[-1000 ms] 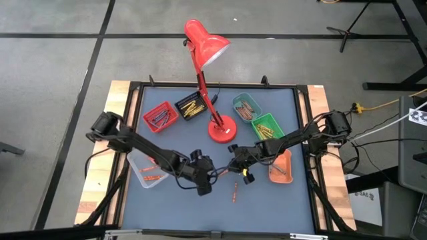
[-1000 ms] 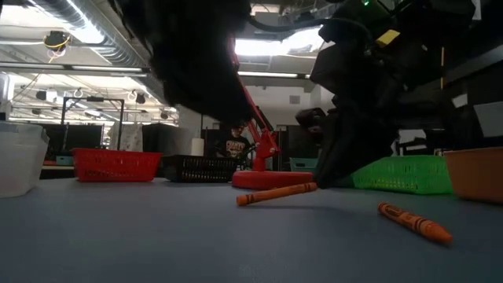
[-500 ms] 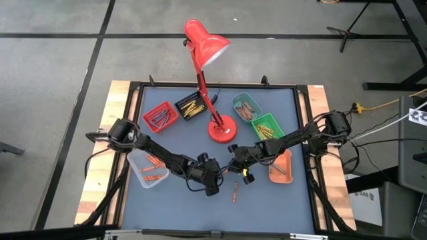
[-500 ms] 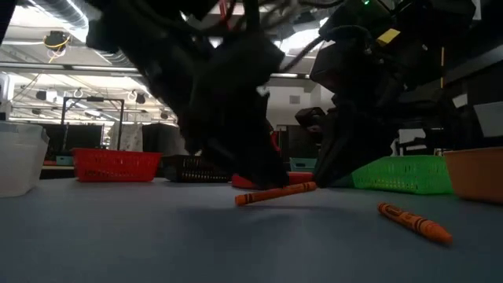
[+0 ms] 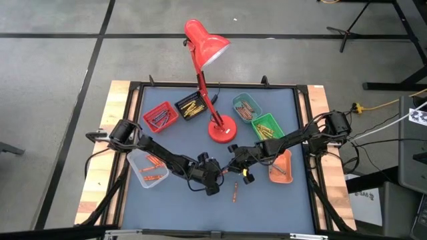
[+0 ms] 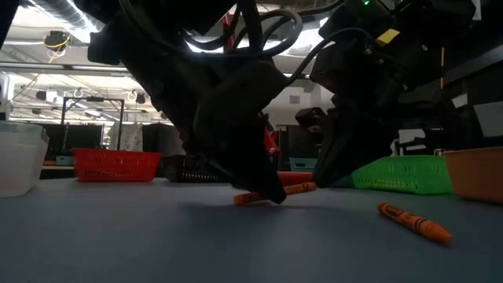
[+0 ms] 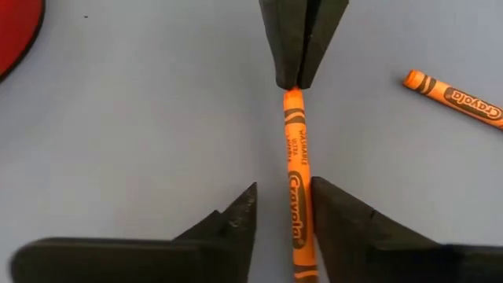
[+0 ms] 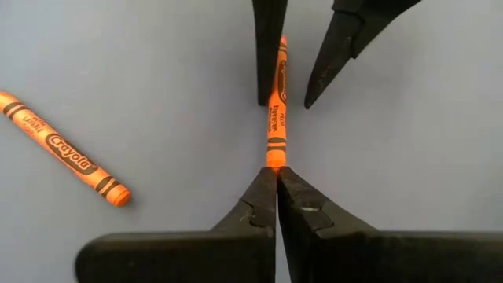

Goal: Sort crayons
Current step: Put the orange crayon into the bottom left transparent bin

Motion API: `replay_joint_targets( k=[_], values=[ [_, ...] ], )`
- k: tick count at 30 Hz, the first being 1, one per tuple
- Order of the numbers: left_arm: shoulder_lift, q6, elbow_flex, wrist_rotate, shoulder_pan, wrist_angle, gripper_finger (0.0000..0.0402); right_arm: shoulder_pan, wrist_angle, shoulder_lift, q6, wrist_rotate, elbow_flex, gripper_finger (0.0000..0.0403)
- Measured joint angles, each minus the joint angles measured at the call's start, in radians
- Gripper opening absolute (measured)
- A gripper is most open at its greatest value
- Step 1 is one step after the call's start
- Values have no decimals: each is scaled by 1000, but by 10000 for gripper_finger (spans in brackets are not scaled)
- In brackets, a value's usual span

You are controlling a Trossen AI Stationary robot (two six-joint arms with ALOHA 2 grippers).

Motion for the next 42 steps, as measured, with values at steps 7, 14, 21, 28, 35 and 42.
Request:
replay_joint_targets(
  k=[7, 14, 21, 28, 35, 42],
  values=[
    [0, 1, 0, 0, 0, 0, 38, 0, 0, 0, 0, 0, 0, 3],
    [0, 0, 0, -2, 0, 0, 7, 0, -1, 0, 0, 0, 0, 32],
    [-4, 2, 0, 8, 2, -11, 14, 0, -3, -1, 0, 0, 0, 111],
    [-80, 3, -3, 91, 6, -133, 12, 0, -11, -2, -1, -1, 2, 139],
    [-247, 1, -3, 112, -11, -305, 12, -1, -130, -4, -5, -1, 49, 140],
    [-457, -56, -2, 141, -44, -602, 12, -1, -189, -4, -5, -11, 76, 140]
  ],
)
